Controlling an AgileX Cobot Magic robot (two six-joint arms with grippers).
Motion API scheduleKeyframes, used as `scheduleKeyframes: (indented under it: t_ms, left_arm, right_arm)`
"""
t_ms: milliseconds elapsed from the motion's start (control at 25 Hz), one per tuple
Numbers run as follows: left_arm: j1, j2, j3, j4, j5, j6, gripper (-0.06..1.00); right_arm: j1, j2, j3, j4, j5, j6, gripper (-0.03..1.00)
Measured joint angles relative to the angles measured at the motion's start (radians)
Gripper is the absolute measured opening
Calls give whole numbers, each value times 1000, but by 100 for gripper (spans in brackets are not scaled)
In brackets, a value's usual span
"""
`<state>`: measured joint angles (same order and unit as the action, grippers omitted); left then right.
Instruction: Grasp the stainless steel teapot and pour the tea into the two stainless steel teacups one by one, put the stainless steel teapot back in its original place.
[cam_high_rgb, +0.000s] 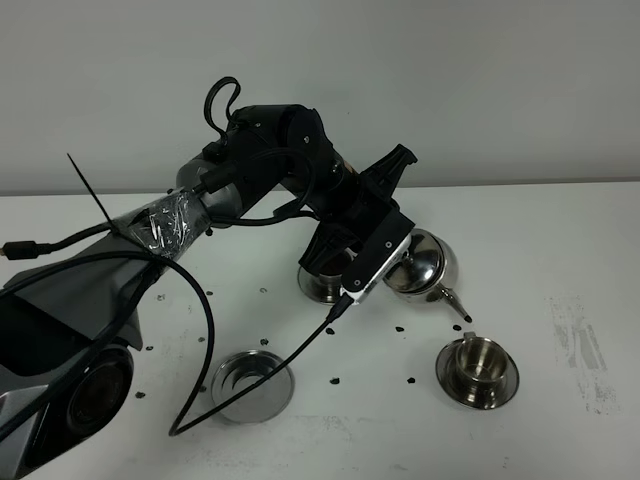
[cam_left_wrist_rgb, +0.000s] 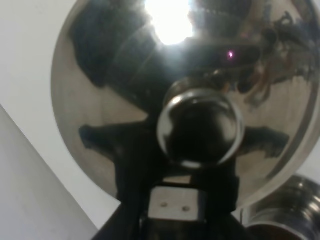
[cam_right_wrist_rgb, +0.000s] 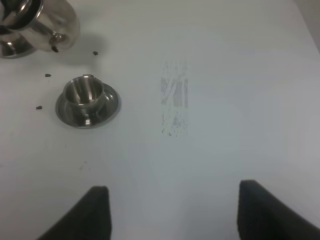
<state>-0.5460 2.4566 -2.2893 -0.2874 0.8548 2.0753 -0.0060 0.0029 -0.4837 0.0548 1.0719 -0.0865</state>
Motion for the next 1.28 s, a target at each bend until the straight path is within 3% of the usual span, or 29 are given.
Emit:
scheduleKeyframes:
  t_ms: [1280]
  left_arm:
    - [-41,42,0,47,-114,0,26]
  right_arm:
    - [0,0,0,0,0,1,56]
